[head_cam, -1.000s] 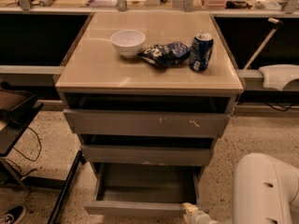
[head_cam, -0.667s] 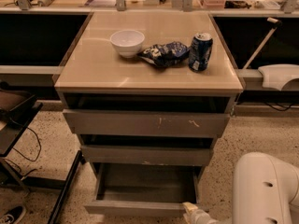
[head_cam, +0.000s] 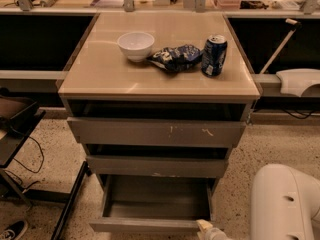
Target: Open bottom drawer
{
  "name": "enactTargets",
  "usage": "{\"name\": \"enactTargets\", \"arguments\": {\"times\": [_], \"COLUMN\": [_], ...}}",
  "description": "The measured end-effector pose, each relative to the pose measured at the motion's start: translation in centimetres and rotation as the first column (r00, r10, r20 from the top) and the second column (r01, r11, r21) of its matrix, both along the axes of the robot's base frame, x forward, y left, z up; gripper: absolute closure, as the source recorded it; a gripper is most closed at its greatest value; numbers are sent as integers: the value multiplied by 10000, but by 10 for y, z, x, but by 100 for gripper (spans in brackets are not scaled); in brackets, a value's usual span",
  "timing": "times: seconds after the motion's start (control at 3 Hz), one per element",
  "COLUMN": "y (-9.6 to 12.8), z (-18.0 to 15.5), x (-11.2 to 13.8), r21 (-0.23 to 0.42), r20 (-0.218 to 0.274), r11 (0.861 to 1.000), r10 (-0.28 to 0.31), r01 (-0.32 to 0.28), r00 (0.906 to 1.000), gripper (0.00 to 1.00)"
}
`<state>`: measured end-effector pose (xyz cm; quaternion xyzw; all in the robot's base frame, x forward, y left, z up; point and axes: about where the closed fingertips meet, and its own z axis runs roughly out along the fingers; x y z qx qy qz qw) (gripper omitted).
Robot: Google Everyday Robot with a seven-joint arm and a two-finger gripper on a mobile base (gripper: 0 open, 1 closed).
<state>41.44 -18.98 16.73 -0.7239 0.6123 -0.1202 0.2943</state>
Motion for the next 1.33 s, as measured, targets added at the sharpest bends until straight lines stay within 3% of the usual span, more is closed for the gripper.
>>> {"name": "enactTargets", "arguments": {"times": [1.0,1.33], "y": [-6,-6], "z": [-3,0], "x": [-28,-28], "r21": [-103,-103], "r20": [-120,-120], "r11": [9999,9999], "r10": [24,24], "r01": [-25,-25], "r00": [9999,9999], "gripper": [100,81]}}
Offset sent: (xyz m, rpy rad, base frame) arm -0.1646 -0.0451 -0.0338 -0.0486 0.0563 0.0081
